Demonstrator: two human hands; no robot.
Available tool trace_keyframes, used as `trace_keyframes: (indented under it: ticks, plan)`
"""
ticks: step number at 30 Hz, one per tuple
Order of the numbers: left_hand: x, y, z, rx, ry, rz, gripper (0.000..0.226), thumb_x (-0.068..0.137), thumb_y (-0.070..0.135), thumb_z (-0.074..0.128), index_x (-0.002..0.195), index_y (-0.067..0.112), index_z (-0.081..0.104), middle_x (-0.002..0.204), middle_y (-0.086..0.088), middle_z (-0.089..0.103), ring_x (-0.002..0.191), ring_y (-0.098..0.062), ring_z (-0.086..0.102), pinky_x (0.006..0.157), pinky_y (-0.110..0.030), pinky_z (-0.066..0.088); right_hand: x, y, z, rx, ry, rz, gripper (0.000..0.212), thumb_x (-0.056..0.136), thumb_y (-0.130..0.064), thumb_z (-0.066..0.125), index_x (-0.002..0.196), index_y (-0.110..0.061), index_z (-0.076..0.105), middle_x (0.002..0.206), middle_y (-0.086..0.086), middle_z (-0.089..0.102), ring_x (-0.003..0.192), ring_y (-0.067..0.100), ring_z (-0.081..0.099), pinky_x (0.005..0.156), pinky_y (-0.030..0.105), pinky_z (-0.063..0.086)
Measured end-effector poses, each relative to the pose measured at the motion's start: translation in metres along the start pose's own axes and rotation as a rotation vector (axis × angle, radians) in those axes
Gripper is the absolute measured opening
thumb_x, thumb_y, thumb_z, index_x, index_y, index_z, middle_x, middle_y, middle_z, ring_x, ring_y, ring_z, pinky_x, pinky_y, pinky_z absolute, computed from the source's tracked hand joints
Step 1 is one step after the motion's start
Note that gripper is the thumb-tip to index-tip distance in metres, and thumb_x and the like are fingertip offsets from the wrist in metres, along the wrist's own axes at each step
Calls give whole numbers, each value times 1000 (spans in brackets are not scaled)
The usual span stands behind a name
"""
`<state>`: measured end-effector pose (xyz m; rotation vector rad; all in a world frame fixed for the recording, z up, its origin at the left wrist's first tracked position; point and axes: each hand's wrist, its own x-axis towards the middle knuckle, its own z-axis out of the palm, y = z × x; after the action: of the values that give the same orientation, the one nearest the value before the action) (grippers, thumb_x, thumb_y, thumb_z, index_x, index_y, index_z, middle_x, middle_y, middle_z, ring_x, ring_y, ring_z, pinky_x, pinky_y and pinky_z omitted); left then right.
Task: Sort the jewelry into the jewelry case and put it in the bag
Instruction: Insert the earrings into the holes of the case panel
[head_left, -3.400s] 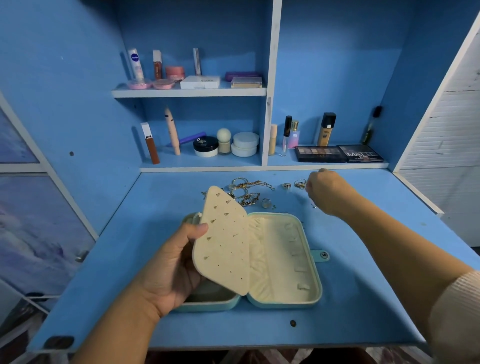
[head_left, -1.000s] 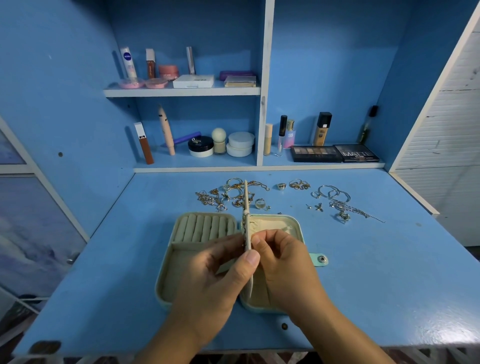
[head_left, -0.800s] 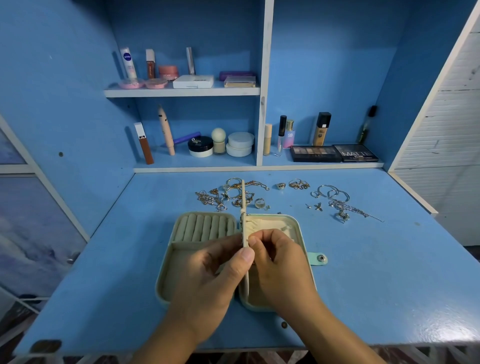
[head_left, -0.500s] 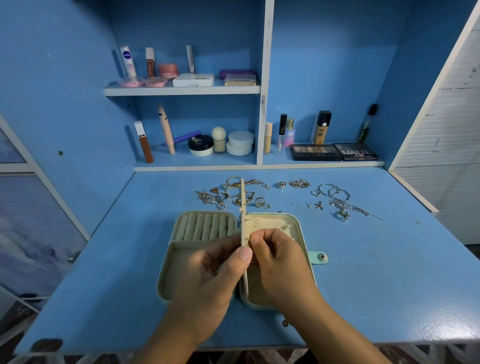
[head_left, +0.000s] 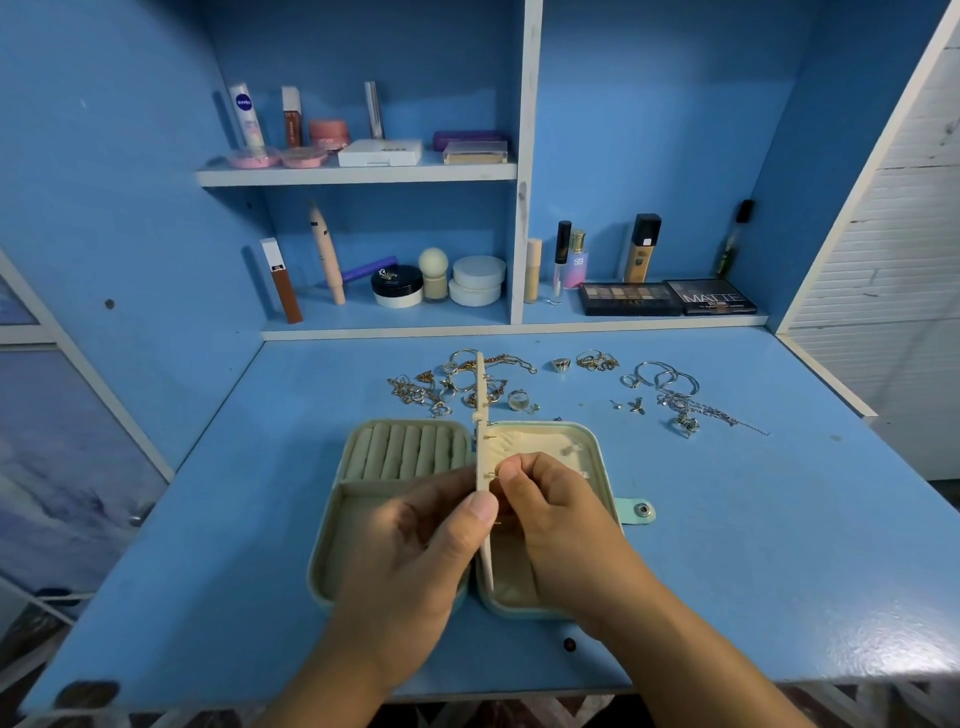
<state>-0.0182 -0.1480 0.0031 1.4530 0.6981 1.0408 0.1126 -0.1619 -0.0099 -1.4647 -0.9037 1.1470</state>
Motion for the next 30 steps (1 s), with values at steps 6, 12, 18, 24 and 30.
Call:
trace_keyframes:
  ticks: [6,12,18,24,30]
  plan:
    - [0,-1,-1,-41,11,-31,33,68,46,61,94,31,77,89,1,76,83,-6,71,68,-12,51,1,3,1,-157,119,-166,14,95,-28,53,84,-22,61,76,-9,67,67,-2,58,61,10,46]
    - [0,-2,-2,21,-14,-19,37,73,46,60,103,28,74,93,2,76,88,-7,70,72,-13,50,2,7,4,-390,192,-349,11,94,-30,53,83,-30,57,79,-13,62,74,-2,56,63,11,42]
    - [0,-6,2,54,-7,6,49,72,47,62,107,14,71,104,4,74,102,-8,68,79,-13,51,4,8,-7,-44,91,-185,9,92,-19,59,85,-18,64,73,-5,68,70,9,63,69,27,52]
    - [-1,-7,4,38,20,-5,54,67,49,64,108,14,70,102,5,75,97,-6,69,74,-11,51,6,9,-9,-160,69,-231,9,91,-20,61,82,-21,65,77,-1,70,74,15,65,77,37,56]
    - [0,-8,4,56,38,3,53,70,51,61,106,14,71,102,3,74,97,-7,69,75,-11,51,9,7,-8,-383,103,-389,10,89,-23,62,80,-28,62,76,-12,67,72,3,62,66,19,51]
